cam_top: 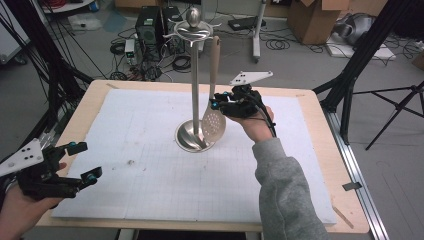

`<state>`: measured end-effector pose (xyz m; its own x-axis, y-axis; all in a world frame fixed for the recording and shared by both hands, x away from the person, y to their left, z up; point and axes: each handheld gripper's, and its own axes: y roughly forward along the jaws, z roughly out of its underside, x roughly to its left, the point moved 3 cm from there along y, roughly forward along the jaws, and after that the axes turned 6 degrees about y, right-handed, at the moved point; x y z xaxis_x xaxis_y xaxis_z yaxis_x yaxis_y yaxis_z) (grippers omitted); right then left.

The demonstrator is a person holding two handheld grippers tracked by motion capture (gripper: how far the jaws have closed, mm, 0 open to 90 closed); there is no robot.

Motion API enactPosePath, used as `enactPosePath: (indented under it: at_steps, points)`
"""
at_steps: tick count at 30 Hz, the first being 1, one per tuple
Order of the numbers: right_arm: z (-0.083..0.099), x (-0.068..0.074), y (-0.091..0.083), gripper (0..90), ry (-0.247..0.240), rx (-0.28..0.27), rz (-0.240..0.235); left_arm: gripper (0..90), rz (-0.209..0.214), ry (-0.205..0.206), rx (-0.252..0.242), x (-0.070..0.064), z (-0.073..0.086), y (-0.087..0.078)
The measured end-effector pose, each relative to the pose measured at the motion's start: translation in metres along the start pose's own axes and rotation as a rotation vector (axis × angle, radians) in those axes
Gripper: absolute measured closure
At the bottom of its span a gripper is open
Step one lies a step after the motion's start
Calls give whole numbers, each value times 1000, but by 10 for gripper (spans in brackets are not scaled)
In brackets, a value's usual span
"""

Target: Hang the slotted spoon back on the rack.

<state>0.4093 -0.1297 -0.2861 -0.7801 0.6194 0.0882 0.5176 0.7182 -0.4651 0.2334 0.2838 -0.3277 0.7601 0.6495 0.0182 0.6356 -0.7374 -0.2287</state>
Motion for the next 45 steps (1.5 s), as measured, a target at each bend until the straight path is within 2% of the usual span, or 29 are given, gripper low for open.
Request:
enactPosePath:
  at_steps: [3, 4, 6, 7, 8, 10, 11, 12, 13, 14, 16, 17, 19, 23, 27, 30, 38, 42, 45]
  points:
    - [2, 1, -2, 576, 3, -9, 0, 77, -1, 1, 4, 0, 1, 0]
    - [2, 1, -2, 576, 3, -9, 0, 77, -1, 1, 4, 0, 1, 0]
    - [2, 2, -4, 508, 12, -8, 3, 77, -4, -1, 4, 1, 1, 0]
    - [2, 4, -8, 439, 17, -25, -6, 77, -4, 0, 3, 1, 1, 0]
    - [2, 5, -10, 409, 24, -29, -10, 77, -4, 0, 2, 1, 1, -1]
    - [2, 8, -12, 329, 17, -38, -15, 77, -6, -3, 3, 2, 1, 0]
    - [2, 8, -12, 329, 17, -38, -15, 77, -6, -3, 3, 2, 1, 0]
    - [3, 10, -15, 274, 7, -59, -9, 77, -6, -4, 3, 2, 1, 0]
    - [3, 10, -15, 274, 7, -59, -9, 77, -6, -4, 2, 2, 1, 0]
    - [6, 11, -17, 223, 7, -74, -9, 77, -5, -3, -2, 2, 0, 0]
    - [7, 12, -18, 221, 5, -83, 1, 77, -3, -4, -4, 2, 0, 1]
    - [11, 12, -22, 199, -6, -123, 25, 77, -4, -4, -3, 2, 0, 1]
    - [14, 12, -24, 152, 0, -139, 24, 76, 0, -3, -4, 3, 0, 3]
    - [23, 14, -25, 141, 0, -117, -2, 76, 1, -5, -4, 3, 0, 5]
    - [29, 15, -29, 131, 11, -133, -6, 74, -1, -6, -1, 2, 1, 6]
    - [32, 15, -32, 131, 13, -133, -11, 74, 2, -9, -17, 1, -1, 5]
    - [47, 15, -50, 128, 24, -135, -19, 74, -8, -10, -28, 6, -2, 8]
    - [54, 12, -55, 128, 31, -136, -12, 74, -8, -13, -31, 8, -2, 10]
    - [66, 5, -58, 113, 61, -133, 9, 74, -6, -15, -33, 9, -2, 12]
